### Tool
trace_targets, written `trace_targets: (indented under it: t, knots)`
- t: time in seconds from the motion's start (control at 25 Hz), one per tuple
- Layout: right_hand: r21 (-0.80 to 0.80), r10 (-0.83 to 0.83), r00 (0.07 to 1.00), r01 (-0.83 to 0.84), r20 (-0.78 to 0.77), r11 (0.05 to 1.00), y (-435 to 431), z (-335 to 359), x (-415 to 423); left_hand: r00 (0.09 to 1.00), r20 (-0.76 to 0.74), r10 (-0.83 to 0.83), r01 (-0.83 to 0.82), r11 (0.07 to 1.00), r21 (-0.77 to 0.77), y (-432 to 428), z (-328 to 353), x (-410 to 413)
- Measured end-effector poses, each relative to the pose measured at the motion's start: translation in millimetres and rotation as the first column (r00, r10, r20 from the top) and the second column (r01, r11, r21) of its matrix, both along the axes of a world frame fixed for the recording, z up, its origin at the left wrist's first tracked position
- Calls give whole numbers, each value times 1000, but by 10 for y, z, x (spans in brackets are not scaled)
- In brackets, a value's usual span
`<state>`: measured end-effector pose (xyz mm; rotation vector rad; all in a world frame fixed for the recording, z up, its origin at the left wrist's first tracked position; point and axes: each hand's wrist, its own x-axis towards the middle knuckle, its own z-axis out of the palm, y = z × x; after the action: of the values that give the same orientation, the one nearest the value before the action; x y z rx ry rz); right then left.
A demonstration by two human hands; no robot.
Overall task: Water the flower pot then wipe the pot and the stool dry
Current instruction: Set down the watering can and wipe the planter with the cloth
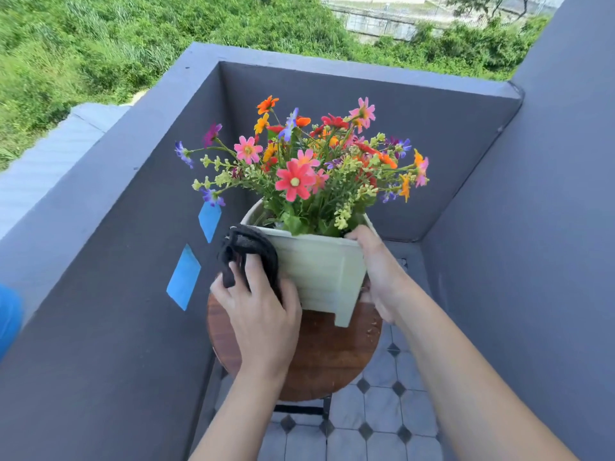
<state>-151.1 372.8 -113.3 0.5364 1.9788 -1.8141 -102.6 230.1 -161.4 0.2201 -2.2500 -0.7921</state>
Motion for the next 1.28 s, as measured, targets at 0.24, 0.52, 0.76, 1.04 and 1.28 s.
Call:
trace_targets:
  t: [0.24, 0.52, 0.76, 1.04, 1.28]
  knots:
    - [14, 15, 999, -15, 47, 1000, -53, 64, -38, 976, 205, -77, 74, 997, 21, -87, -178, 232]
    - [36, 25, 999, -27, 37, 999, -14, 59, -91, 934, 216, -285, -141, 260, 955, -363, 356, 407]
    - [-11, -42, 997, 43, 65, 999, -5, 34, -131, 918, 364, -159, -213, 578, 788, -506, 497, 480]
    - [14, -148, 985, 148, 92, 989, -65, -1, -207, 979, 124, -163, 71, 837, 542, -258, 421, 237]
    - [15, -159, 982, 158, 101, 987, -27, -23, -285, 925, 31, -378, 324, 831, 453, -50, 252, 192]
